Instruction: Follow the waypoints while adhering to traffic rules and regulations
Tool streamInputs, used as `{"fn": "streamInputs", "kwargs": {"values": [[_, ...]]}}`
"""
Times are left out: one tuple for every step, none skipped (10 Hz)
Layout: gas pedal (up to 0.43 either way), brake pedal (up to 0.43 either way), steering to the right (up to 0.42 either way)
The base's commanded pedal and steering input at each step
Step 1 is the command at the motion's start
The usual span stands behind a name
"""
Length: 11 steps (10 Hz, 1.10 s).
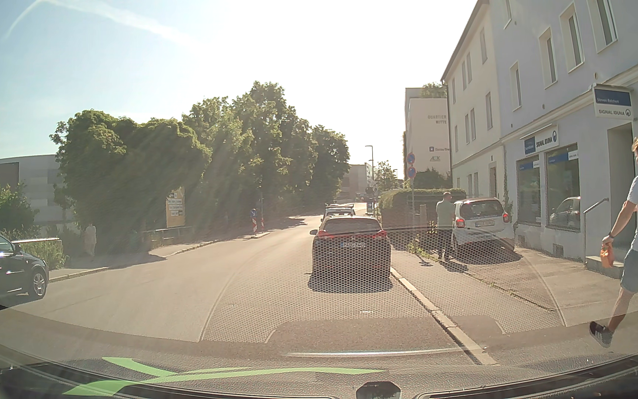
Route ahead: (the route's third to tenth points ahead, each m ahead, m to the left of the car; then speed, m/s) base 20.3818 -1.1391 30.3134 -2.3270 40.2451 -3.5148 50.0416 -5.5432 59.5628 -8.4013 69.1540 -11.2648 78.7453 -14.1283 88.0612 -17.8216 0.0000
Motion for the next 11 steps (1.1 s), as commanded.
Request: {"fn": "streamInputs", "kwargs": {"values": [[0.0,0.549,0.0],[0.0,0.549,-0.003],[0.0,0.549,-0.006],[0.0,0.549,-0.008],[0.0,0.549,-0.013],[0.0,0.549,-0.018],[0.0,0.549,-0.025],[0.0,0.549,-0.031],[0.0,0.549,-0.035],[0.0,0.549,-0.036],[0.0,0.549,-0.036]]}}
